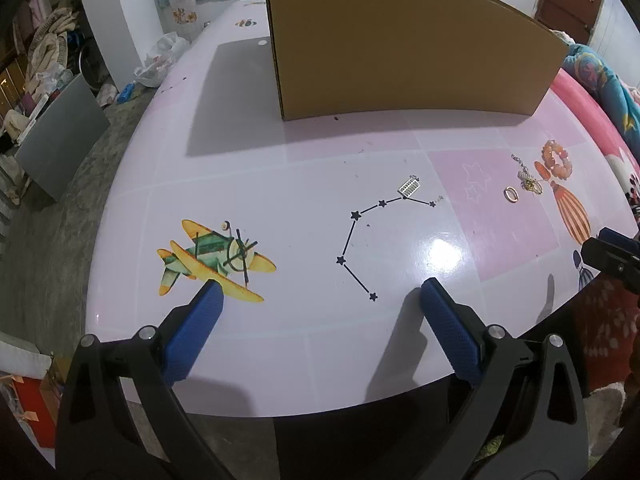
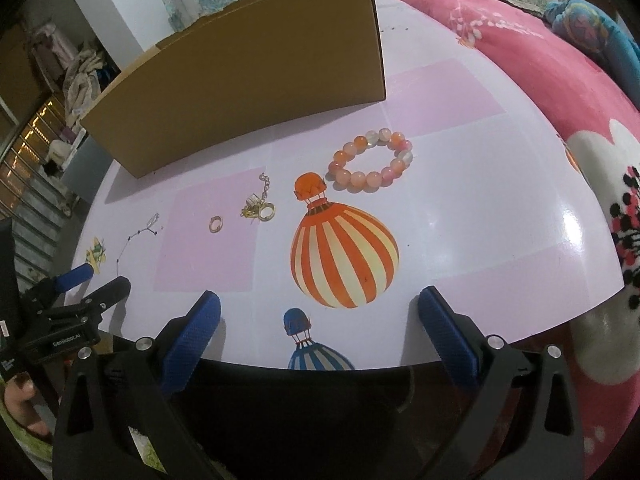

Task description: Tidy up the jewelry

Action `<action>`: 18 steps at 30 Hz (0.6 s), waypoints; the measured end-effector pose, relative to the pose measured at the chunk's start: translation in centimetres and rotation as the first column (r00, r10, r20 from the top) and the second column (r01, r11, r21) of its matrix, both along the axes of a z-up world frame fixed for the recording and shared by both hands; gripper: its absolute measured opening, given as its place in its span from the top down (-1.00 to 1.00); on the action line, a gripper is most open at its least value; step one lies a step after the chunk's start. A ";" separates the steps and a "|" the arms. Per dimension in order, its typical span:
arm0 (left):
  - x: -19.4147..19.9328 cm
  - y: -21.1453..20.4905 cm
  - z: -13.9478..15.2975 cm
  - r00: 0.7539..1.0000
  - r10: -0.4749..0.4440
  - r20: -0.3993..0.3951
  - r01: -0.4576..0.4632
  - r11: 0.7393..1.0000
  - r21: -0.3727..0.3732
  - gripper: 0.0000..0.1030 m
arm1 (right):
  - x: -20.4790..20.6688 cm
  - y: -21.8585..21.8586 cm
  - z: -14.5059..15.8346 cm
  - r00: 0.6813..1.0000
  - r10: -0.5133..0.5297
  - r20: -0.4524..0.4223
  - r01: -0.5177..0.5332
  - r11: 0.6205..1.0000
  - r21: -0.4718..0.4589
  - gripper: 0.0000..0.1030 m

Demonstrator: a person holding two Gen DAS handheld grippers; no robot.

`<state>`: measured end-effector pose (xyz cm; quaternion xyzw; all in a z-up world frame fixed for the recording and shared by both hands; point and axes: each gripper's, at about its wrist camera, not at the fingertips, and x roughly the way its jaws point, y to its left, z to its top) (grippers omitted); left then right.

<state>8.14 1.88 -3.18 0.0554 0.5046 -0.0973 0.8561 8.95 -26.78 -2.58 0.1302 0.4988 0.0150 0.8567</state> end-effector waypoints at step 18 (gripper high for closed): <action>-0.6 -0.1 0.0 1.000 0.003 0.018 -0.003 1.000 0.007 -0.87 | -0.2 0.6 0.9 0.995 0.093 0.035 -0.091 0.994 -0.063 -0.87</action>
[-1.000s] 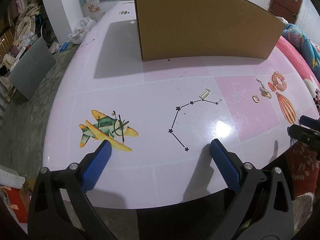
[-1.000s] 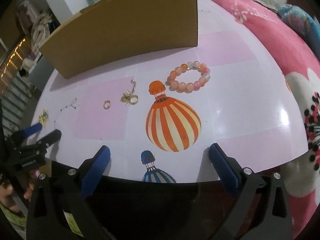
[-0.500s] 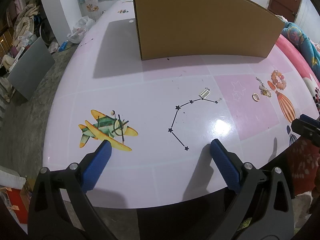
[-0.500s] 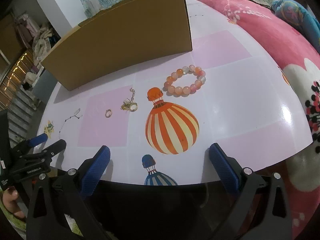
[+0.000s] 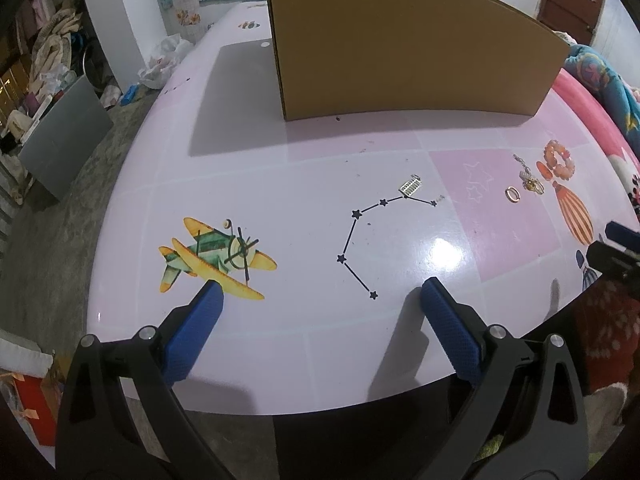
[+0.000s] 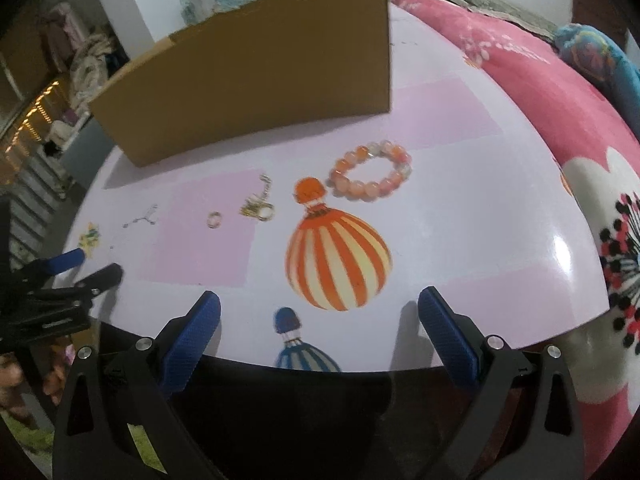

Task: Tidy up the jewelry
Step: 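Move the left tool down to the small silver rectangular charm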

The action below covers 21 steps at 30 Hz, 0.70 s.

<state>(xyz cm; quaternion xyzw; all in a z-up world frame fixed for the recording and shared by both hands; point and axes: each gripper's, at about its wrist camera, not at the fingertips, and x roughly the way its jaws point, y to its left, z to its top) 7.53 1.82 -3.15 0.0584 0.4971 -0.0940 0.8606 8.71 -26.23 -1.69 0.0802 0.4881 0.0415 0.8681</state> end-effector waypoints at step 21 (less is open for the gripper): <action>-1.1 -1.6 4.3 0.966 -0.149 0.212 0.177 0.977 -0.122 -0.77 | 2.2 3.1 2.1 0.972 0.189 0.140 -0.208 0.968 0.137 -0.66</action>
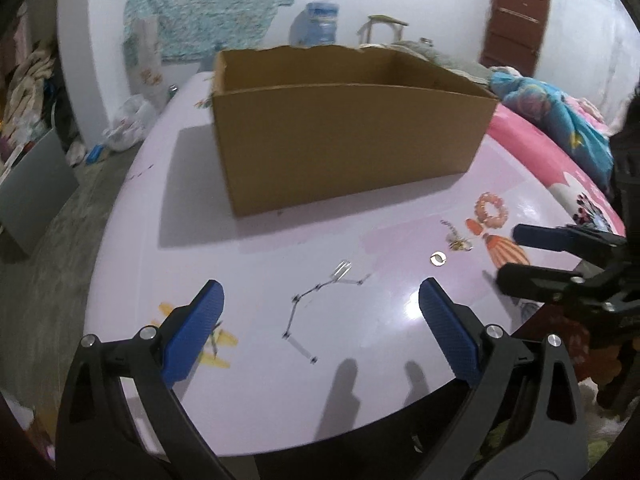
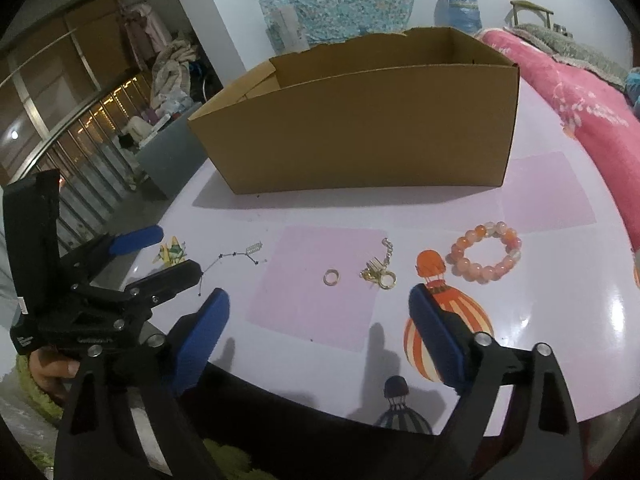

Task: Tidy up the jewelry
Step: 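Move the left tool down to the small silver rectangular charm, then close the left gripper on the silver rectangular charm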

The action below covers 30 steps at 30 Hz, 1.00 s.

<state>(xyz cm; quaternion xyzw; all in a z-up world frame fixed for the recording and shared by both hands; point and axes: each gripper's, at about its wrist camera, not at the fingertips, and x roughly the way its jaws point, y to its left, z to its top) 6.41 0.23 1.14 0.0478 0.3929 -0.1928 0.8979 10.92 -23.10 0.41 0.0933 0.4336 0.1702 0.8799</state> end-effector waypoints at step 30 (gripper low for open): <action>5.2 -3.8 -3.3 0.976 -0.148 -0.161 0.172 0.975 0.144 0.57 | 2.5 -1.5 -0.9 0.999 -0.047 -0.010 0.047 0.998 0.042 -0.25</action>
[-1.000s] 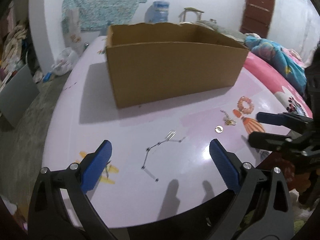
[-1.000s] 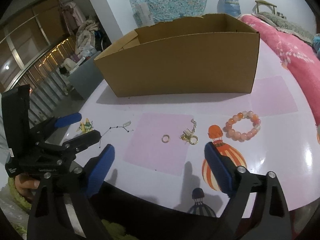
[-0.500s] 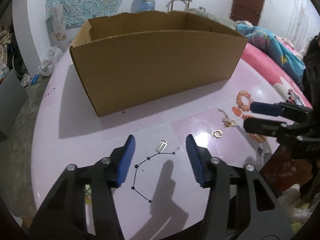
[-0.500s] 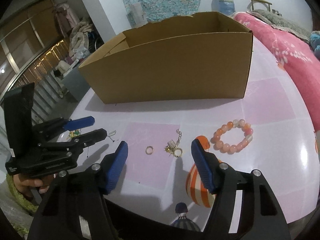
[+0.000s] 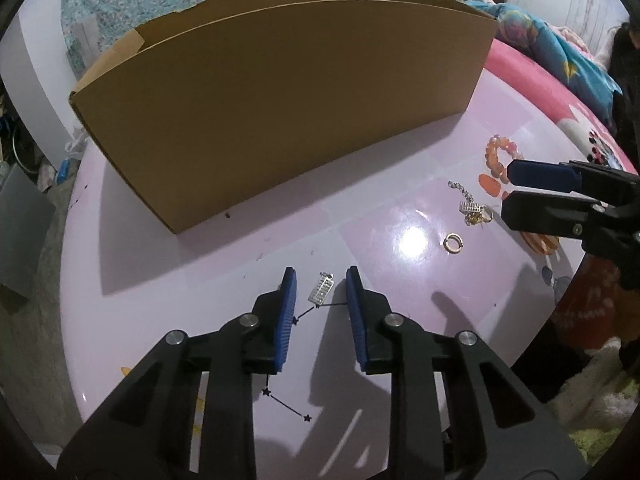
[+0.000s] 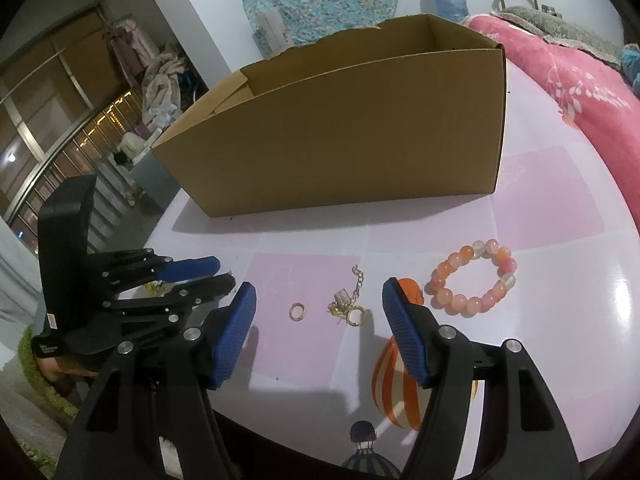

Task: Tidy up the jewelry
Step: 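Close the left gripper on the silver rectangular charm, then close the right gripper on the small gold ring while the left gripper holds the silver charm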

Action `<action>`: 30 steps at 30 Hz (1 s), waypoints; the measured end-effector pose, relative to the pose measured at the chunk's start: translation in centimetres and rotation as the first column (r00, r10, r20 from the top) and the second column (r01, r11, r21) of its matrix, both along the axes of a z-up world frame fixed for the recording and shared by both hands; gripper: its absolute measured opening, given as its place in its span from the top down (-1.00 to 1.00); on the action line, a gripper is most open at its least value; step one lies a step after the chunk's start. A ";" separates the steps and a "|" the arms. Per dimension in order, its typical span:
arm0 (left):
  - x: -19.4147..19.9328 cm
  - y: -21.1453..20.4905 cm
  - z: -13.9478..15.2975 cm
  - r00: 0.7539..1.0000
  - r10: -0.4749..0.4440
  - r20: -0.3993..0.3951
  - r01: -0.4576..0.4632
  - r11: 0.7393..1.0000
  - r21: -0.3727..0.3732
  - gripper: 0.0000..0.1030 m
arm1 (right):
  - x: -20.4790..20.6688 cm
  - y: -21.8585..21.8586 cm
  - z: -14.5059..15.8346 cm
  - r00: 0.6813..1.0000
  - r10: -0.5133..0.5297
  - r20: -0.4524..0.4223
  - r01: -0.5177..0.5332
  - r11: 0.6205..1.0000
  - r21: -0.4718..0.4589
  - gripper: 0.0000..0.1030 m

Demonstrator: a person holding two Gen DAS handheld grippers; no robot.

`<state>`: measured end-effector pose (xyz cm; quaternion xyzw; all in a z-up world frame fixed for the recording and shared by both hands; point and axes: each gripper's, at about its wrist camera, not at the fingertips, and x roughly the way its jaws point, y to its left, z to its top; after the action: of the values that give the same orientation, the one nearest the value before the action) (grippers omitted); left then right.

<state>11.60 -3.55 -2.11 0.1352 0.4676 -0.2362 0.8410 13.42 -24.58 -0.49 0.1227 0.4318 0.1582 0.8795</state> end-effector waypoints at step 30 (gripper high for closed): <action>-1.4 2.0 1.8 0.998 0.053 0.024 -0.052 0.998 -0.031 0.92 | 0.4 0.6 -0.4 0.999 0.039 -0.029 -0.039 0.999 -0.022 -0.12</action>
<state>10.15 -1.58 -0.29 0.1129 0.4570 -0.2194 0.8546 13.82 -23.97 -0.89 0.1066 0.4483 0.1687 0.8713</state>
